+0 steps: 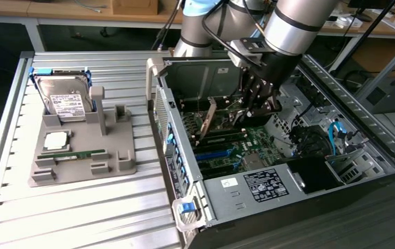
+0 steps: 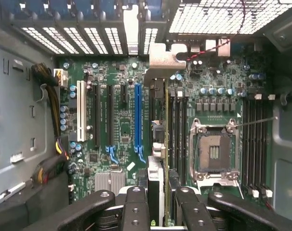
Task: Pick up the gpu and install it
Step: 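Insert the gpu into the slot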
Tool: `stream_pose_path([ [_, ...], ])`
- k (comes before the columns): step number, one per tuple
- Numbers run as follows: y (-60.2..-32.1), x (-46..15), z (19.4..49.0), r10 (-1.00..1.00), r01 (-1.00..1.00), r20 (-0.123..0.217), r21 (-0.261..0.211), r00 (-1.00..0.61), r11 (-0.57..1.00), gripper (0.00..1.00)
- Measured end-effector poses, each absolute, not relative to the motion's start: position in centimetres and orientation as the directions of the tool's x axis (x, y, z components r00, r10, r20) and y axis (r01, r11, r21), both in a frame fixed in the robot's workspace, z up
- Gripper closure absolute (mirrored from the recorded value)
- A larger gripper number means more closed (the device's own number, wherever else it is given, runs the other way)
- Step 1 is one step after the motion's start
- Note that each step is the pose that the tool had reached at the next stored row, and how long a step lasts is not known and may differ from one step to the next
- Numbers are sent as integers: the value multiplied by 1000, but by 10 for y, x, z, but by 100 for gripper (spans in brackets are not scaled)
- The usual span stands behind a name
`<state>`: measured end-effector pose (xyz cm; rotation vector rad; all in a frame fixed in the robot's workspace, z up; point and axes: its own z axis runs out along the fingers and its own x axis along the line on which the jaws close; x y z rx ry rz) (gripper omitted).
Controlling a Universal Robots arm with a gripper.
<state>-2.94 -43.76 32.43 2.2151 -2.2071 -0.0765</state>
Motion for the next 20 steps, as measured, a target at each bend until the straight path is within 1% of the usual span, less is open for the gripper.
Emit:
stream_pose_path([
  [20, -451, -47, 302, -1000, -999, -25, 44, 3, -4, 73],
])
